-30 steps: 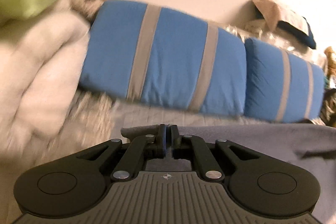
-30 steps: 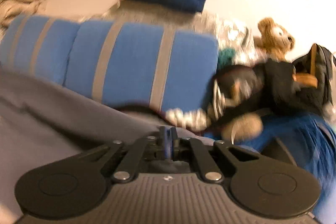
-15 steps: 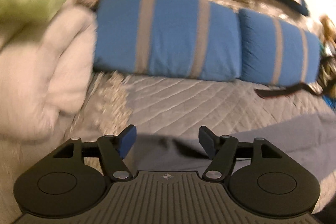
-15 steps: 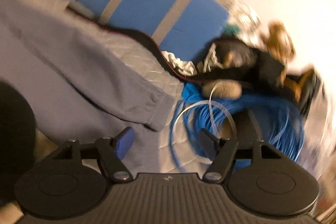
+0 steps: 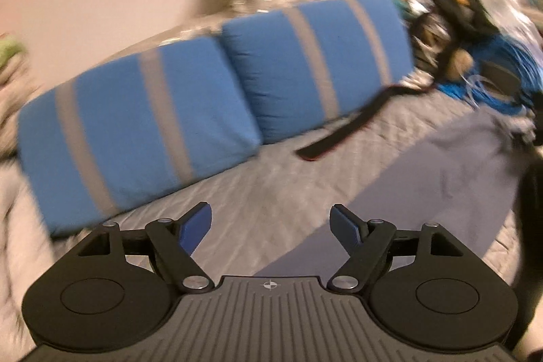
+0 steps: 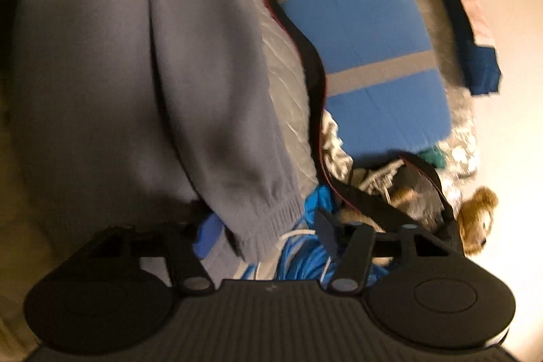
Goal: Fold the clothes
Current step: 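Move the right gripper toward the grey sweatpants leg end by the blue cable, then grasp the sweatpants leg cuff with both grippers side by side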
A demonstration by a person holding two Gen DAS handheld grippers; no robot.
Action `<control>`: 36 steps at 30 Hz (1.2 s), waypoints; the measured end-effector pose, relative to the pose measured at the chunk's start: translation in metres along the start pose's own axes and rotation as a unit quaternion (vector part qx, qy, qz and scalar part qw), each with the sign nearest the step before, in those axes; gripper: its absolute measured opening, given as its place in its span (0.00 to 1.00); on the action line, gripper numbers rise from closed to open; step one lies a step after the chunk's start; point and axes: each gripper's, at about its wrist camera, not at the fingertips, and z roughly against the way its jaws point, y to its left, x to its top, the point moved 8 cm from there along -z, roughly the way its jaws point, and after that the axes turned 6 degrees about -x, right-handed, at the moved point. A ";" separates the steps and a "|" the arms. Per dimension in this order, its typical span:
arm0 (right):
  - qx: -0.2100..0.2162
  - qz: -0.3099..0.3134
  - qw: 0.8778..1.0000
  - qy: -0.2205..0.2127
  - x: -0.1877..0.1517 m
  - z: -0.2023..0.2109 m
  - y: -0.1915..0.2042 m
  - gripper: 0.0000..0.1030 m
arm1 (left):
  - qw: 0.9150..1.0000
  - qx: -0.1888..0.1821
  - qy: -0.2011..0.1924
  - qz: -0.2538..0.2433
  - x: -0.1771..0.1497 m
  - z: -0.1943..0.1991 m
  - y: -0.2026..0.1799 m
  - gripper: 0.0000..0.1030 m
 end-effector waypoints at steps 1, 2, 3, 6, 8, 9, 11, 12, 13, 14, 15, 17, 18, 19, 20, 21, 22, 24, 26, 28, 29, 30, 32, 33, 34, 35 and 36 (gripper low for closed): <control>0.011 0.008 1.000 -0.001 0.001 -0.001 0.001 0.39 | 1.000 -0.009 0.001 -0.027 0.005 -0.010 -0.016 0.74; 0.017 0.013 1.000 -0.001 0.002 -0.002 0.000 0.31 | 0.998 -0.019 0.007 -0.053 0.007 -0.020 -0.031 0.74; 0.018 0.008 1.000 -0.001 0.003 -0.003 -0.006 0.29 | 0.996 -0.030 0.017 -0.084 0.009 -0.032 -0.049 0.74; 0.017 -0.023 1.000 -0.005 0.007 -0.005 -0.034 0.23 | 0.985 -0.048 0.037 -0.160 0.007 -0.068 -0.098 0.74; 0.011 -0.039 0.999 -0.008 0.010 -0.006 -0.055 0.19 | 0.978 -0.061 0.051 -0.193 0.001 -0.094 -0.129 0.74; 0.008 -0.042 0.999 -0.010 0.012 -0.006 -0.064 0.17 | 0.974 -0.073 0.061 -0.204 -0.003 -0.108 -0.144 0.74; 0.007 -0.050 0.999 -0.014 0.015 -0.006 -0.080 0.15 | 0.968 -0.099 0.079 -0.217 -0.010 -0.133 -0.169 0.74; 0.007 -0.054 0.998 -0.016 0.016 -0.006 -0.087 0.15 | 0.965 -0.112 0.085 -0.220 -0.014 -0.142 -0.179 0.74; 0.007 -0.057 0.998 -0.017 0.017 -0.005 -0.092 0.15 | 0.963 -0.123 0.088 -0.223 -0.016 -0.152 -0.189 0.74; 0.007 -0.060 0.998 -0.018 0.018 -0.005 -0.096 0.15 | 0.961 -0.124 0.087 -0.231 -0.019 -0.160 -0.196 0.74; 0.007 -0.062 0.998 -0.020 0.018 -0.005 -0.100 0.15 | 0.959 -0.113 0.087 -0.246 -0.021 -0.169 -0.203 0.74; 0.007 -0.067 0.997 -0.022 0.020 -0.004 -0.109 0.15 | 0.951 -0.077 0.098 -0.284 -0.026 -0.187 -0.209 0.74; 0.006 -0.069 0.997 -0.024 0.019 -0.004 -0.111 0.15 | 0.943 -0.056 0.112 -0.309 -0.032 -0.196 -0.209 0.71; 0.006 -0.069 0.997 -0.024 0.019 -0.004 -0.113 0.15 | 0.933 -0.035 0.126 -0.335 -0.038 -0.205 -0.209 0.66; 0.005 -0.068 0.997 -0.024 0.018 -0.004 -0.113 0.15 | 0.920 -0.015 0.145 -0.363 -0.046 -0.212 -0.208 0.40; 0.005 -0.068 0.997 -0.025 0.017 -0.003 -0.113 0.15 | 0.911 0.001 0.158 -0.382 -0.051 -0.215 -0.204 0.10; 0.005 -0.067 0.997 -0.026 0.016 -0.002 -0.113 0.15 | 0.907 0.014 0.157 -0.390 -0.052 -0.213 -0.200 0.02; 0.006 -0.065 0.997 -0.028 0.013 0.001 -0.109 0.15 | 0.907 0.026 0.146 -0.394 -0.051 -0.203 -0.192 0.03; 0.006 -0.059 0.998 -0.030 0.009 0.003 -0.104 0.15 | 0.906 0.040 0.121 -0.403 -0.044 -0.182 -0.185 0.03; 0.009 -0.058 0.998 -0.029 0.004 0.005 -0.098 0.15 | 0.901 0.050 0.102 -0.418 -0.036 -0.163 -0.185 0.03; 0.012 -0.059 0.998 -0.028 0.002 0.007 -0.095 0.15 | 0.900 0.050 0.096 -0.421 -0.031 -0.154 -0.186 0.03; 0.014 -0.059 0.998 -0.028 0.000 0.010 -0.093 0.15 | 0.901 0.047 0.093 -0.421 -0.029 -0.145 -0.187 0.03; 0.018 -0.056 0.998 -0.028 -0.004 0.015 -0.087 0.14 | 0.899 0.035 0.090 -0.427 -0.029 -0.126 -0.193 0.03; 0.018 -0.053 0.998 -0.029 -0.006 0.018 -0.083 0.13 | 0.896 0.030 0.091 -0.434 -0.032 -0.120 -0.198 0.03; 0.017 -0.050 0.998 -0.031 -0.008 0.022 -0.080 0.13 | 0.893 0.022 0.092 -0.440 -0.036 -0.115 -0.204 0.03; 0.016 -0.048 0.998 -0.031 -0.010 0.026 -0.077 0.12 | 0.890 0.014 0.094 -0.445 -0.042 -0.111 -0.210 0.03; 0.016 -0.047 0.998 -0.029 -0.013 0.029 -0.074 0.12 | 0.888 0.006 0.098 -0.450 -0.047 -0.110 -0.216 0.03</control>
